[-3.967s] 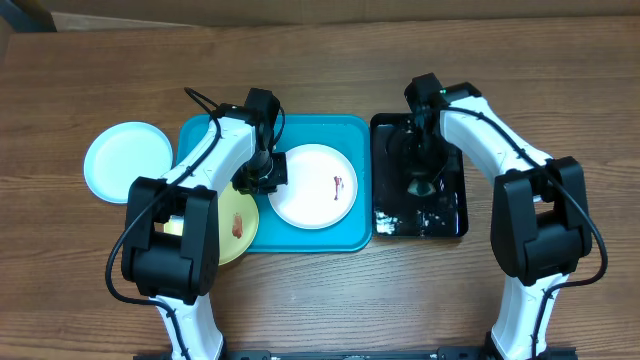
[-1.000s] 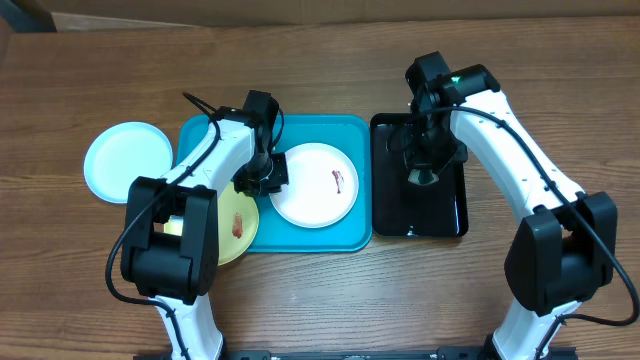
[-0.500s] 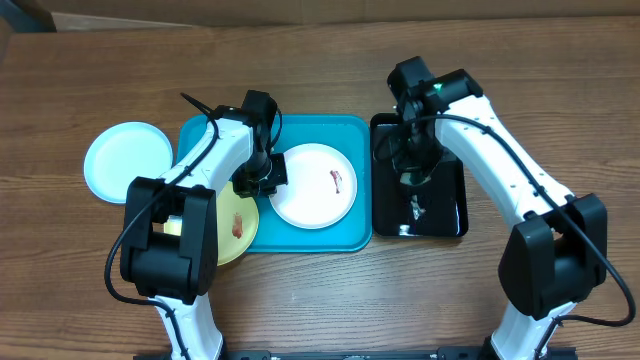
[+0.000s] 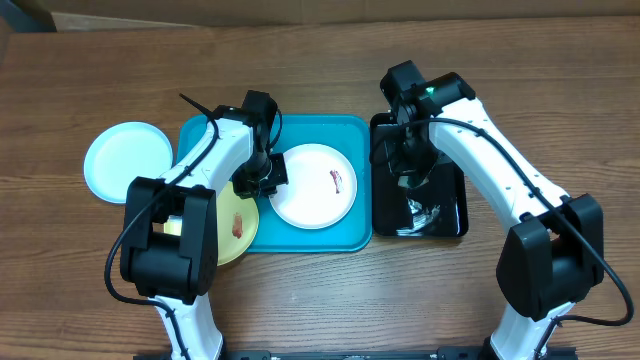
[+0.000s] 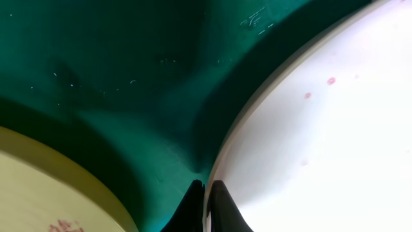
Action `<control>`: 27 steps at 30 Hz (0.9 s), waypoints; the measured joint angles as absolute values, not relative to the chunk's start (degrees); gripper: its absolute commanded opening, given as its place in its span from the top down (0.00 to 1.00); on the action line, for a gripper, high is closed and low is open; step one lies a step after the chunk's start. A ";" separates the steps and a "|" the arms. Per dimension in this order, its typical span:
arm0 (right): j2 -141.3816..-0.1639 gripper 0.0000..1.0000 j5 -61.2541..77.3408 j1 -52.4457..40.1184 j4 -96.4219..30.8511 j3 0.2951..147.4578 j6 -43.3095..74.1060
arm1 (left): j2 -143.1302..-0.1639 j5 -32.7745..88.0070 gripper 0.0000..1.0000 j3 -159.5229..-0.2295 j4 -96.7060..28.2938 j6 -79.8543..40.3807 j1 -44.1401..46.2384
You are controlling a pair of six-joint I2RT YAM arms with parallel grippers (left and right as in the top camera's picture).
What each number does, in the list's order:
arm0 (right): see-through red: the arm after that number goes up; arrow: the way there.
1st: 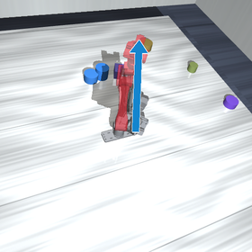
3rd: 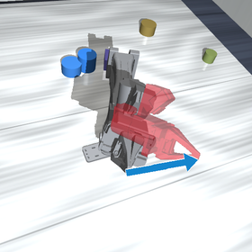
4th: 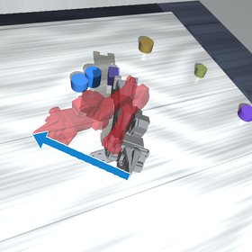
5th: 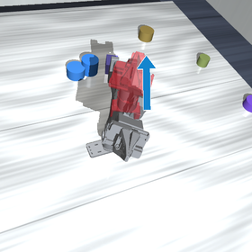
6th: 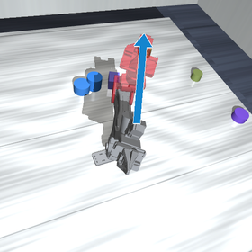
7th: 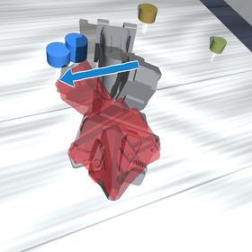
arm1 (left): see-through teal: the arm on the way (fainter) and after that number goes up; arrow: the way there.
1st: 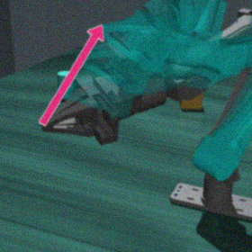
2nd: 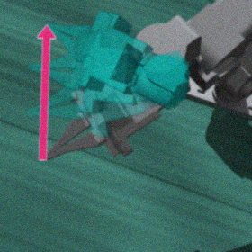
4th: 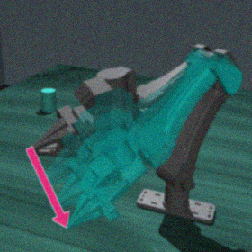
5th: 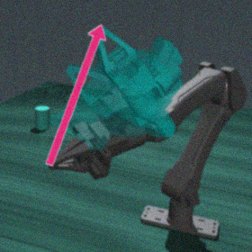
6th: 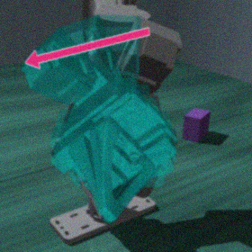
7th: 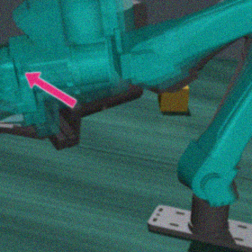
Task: Clean dirty plates on tray and stack at the side
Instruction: 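Carry the sponge left and wipe the white plate, right gripper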
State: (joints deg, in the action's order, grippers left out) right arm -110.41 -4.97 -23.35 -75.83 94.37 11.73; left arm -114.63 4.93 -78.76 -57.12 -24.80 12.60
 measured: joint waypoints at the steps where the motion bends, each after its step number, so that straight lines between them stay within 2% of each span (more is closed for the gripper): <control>1: -110.41 0.96 -5.06 -23.27 -76.14 94.37 11.49 | -114.63 4.93 0.96 -78.76 -57.12 -25.02 12.60; 16: -110.54 0.96 -4.19 -24.62 -80.49 97.45 10.04 | -114.63 4.91 0.96 -78.76 -56.47 -27.09 12.60; 22: -110.76 0.96 -1.37 -28.60 -83.33 108.66 10.11 | -114.63 4.91 0.96 -78.78 -56.34 -27.09 12.60; 27: -110.87 0.96 -0.67 -34.79 -78.52 110.67 10.09 | -114.63 4.91 0.96 -78.78 -56.36 -27.09 12.60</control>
